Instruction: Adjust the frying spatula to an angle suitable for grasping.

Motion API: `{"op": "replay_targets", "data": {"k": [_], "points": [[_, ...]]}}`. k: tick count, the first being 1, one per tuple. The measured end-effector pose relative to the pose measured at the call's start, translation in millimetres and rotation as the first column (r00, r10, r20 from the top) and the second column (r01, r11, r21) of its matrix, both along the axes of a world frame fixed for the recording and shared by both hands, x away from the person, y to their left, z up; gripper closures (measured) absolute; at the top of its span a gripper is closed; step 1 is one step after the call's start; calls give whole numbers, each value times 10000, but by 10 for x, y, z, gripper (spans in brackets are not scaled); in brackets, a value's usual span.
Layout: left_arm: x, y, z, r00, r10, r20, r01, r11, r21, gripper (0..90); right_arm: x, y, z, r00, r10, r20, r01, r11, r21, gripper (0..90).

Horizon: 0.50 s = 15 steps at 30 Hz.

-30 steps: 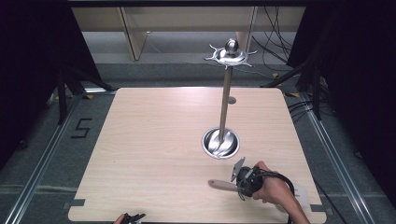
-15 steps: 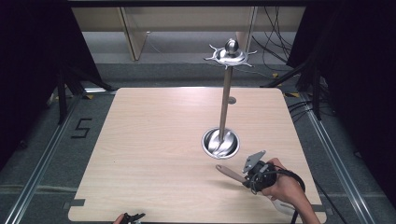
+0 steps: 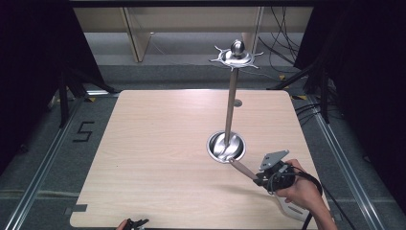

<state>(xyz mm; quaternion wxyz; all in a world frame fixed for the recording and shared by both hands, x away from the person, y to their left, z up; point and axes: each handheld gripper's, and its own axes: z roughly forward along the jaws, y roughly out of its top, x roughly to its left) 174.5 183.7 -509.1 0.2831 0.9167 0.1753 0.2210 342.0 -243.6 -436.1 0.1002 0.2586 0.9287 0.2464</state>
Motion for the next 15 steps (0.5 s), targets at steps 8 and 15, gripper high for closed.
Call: {"op": "replay_targets", "data": {"k": [8, 15], "points": [[4, 0, -5, 10000, -38, -90, 37, 10000, -38, 149, -15, -115, 145, 9971, -551, 516, 514, 9962, 704, 747], [0, 2, 2, 10000, -2, 11, 2, 10000, 13, 149, -28, -234, 264, 9927, -480, 1106, 317, 9889, 1451, 747]]}}
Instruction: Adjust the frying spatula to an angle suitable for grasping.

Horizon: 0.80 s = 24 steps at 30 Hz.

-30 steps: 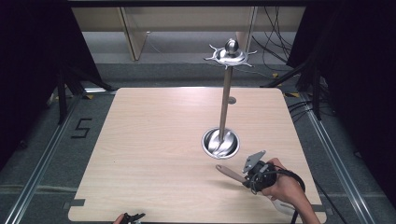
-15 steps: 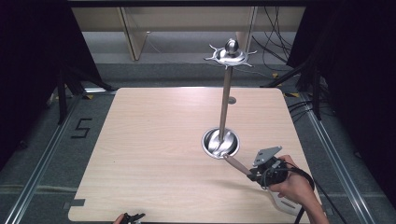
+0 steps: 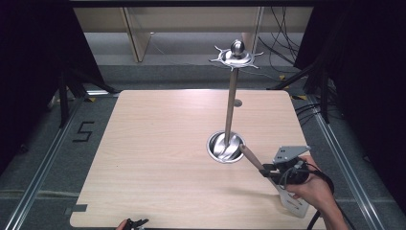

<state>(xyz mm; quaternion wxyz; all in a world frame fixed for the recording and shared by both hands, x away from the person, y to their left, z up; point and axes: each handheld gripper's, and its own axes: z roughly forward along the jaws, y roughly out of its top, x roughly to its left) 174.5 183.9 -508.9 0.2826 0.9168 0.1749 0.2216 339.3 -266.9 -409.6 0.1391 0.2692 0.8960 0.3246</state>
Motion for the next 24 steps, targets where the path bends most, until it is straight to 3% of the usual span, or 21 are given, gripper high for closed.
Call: {"op": "replay_targets", "data": {"k": [4, 7, 9, 10, 12, 14, 18, 24], "points": [[0, 0, 1, 10000, 20, -13, -20, 10000, -22, 149, -6, -48, 51, 10000, -60, 1, 60, 9998, 182, 747], [0, 0, -1, 10000, 9, -6, -9, 10000, -14, 149, -28, -57, 52, 9994, -313, 111, 306, 9976, 621, 747], [0, 0, 0, 10000, 9, -10, -9, 10000, -28, 149, -14, -90, 89, 9998, -177, 55, 174, 9988, 464, 747], [0, 0, 0, 10000, 10, -12, -10, 10000, -25, 149, -13, -91, 85, 9993, -272, 243, 252, 9965, 791, 747], [1, 0, -3, 10000, 6, -15, -6, 10000, -18, 149, -27, -111, 125, 9995, -322, 30, 319, 9966, 756, 747], [0, -1, -6, 10000, 13, -27, -13, 10000, -18, 149, -12, -136, 141, 9995, -234, 221, 213, 9959, 881, 747], [1, 0, -2, 10000, 12, -12, -12, 10000, -18, 150, -30, -182, 190, 9988, -431, 239, 395, 9901, 1347, 747], [-1, -8, -17, 10000, -17, -95, 17, 10000, 73, 149, -37, -236, 238, 9979, -460, 452, 379, 9853, 1663, 747]]}}
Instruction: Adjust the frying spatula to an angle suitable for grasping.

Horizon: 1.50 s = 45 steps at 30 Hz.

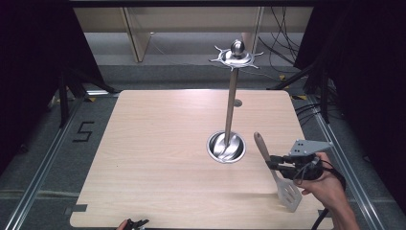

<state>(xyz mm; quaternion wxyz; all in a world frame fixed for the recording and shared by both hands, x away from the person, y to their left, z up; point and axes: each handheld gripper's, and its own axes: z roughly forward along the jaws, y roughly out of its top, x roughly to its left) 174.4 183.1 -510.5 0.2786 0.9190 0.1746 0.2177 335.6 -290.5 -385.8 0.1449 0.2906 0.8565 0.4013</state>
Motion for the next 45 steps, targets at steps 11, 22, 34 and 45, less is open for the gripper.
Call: {"op": "replay_targets", "data": {"k": [11, 22, 34, 45], "points": [[3, 4, 8, 10000, -15, 30, 16, 10000, -71, 149, 28, -68, 47, 9996, -148, 251, 132, 9981, 610, 748], [4, 8, 14, 9999, -79, -64, 78, 9999, -71, 149, 21, -117, 108, 9991, -158, 397, 102, 9905, 1370, 748], [2, 2, 5, 10000, 6, 51, -6, 10000, -6, 149, -10, -120, 173, 9980, -98, 626, -3, 9873, 1590, 748], [-1, -3, 0, 10000, 7, 9, -7, 10000, -19, 149, -40, -107, 258, 9972, -71, 742, -64, 9836, 1803, 748]]}}
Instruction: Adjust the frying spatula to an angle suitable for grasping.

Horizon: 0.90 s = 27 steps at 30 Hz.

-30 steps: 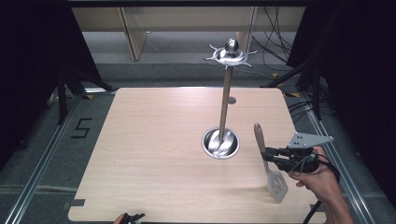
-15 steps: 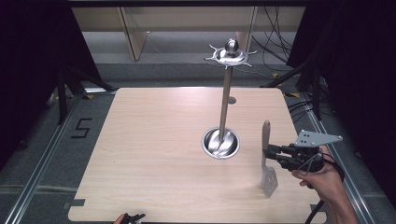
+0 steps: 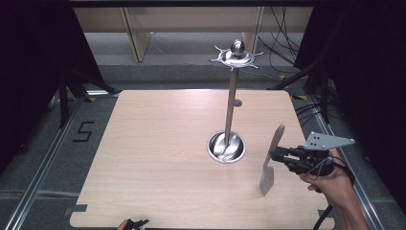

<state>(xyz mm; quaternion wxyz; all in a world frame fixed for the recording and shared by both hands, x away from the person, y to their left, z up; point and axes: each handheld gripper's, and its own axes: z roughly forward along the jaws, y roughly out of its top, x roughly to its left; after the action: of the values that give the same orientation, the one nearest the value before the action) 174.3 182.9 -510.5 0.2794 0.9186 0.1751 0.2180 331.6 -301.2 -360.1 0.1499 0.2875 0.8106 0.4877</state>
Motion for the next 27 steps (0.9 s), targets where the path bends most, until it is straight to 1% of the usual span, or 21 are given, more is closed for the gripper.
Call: {"op": "replay_targets", "data": {"k": [1, 2, 3, 4, 5, 8, 9, 11, 12, 13, 14, 15, 16, 17, 18, 19, 20, 22, 24, 25, 27], "points": [[1, 1, 2, 10000, -17, -22, 17, 10000, -2, 150, 5, -2, 2, 10000, 42, 89, -42, 10000, -15, 748], [0, 2, -4, 10000, -51, -11, 51, 9999, -145, 149, -2, 2, 4, 10000, -12, 61, 12, 10000, 30, 748], [0, 2, -4, 10000, -52, -5, 52, 9999, -140, 149, -5, 9, 3, 10000, -55, 75, 55, 9999, 124, 748], [0, 2, -4, 10000, -52, -5, 52, 9999, -140, 149, -5, 9, 3, 10000, -55, 75, 55, 9999, 124, 748], [0, 2, -4, 10000, -46, 0, 46, 9999, -144, 149, -1, 1, 23, 9998, 60, 199, -61, 10000, 60, 748], [0, 3, 1, 10000, -49, -40, 48, 9999, -90, 150, -5, 6, 38, 9997, 102, 232, -104, 9999, 60, 748], [0, 3, 9, 9999, -63, -82, 63, 10000, -17, 149, -15, 32, 37, 9996, -13, 291, 3, 9994, 335, 748], [-1, 2, 7, 10000, -62, -69, 61, 10000, -39, 149, -8, 28, 46, 9992, 71, 387, -81, 9996, 258, 748], [0, 1, -2, 10000, -58, -4, 58, 9999, -139, 149, -14, 32, 50, 9995, 88, 299, -96, 9996, 260, 748], [0, 1, -5, 10000, -47, -3, 47, 9999, -150, 149, -26, 41, 54, 9999, 36, 147, -41, 9995, 326, 748], [0, 1, -5, 10000, -47, -3, 47, 9999, -150, 149, -14, 43, 58, 9996, 81, 265, -90, 9994, 337, 748], [10, 7, 11, 9994, -176, -306, 175, 9998, -22, 150, -17, 49, 70, 9999, 103, 126, -107, 9994, 314, 748], [10, 2, -2, 9997, -131, -208, 129, 9999, -106, 149, -15, 56, 76, 9999, 68, 134, -72, 9994, 340, 748], [10, 2, -2, 9997, -131, -208, 129, 9999, -106, 149, -15, 56, 76, 9999, 68, 134, -72, 9994, 340, 748], [0, -3, 0, 10000, 14, -1, -14, 10000, 16, 149, 6, 76, 92, 9995, 97, 287, -108, 9992, 380, 748], [-3, -5, -7, 9999, 71, 91, -71, 10000, -30, 150, 8, 88, 99, 9995, 33, 326, -47, 9992, 404, 748], [1, -2, -1, 10000, 27, -6, -27, 10000, 4, 149, 29, 89, 105, 9986, 118, 524, -137, 9993, 361, 748], [2, -2, -2, 10000, 26, -11, -26, 10000, 15, 149, 27, 114, 120, 9993, 66, 369, -81, 9991, 406, 748], [6, -11, -22, 10000, -1, 15, 1, 10000, -48, 149, 42, 129, 127, 9989, 71, 456, -91, 9989, 451, 748], [9, -9, -15, 9999, -61, -106, 61, 10000, -32, 150, 54, 148, 144, 9992, 47, 398, -65, 9989, 460, 748], [12, -6, -11, 9998, -89, -155, 88, 10000, -28, 149, 59, 154, 153, 9993, 85, 357, -100, 9990, 430, 748]]}}
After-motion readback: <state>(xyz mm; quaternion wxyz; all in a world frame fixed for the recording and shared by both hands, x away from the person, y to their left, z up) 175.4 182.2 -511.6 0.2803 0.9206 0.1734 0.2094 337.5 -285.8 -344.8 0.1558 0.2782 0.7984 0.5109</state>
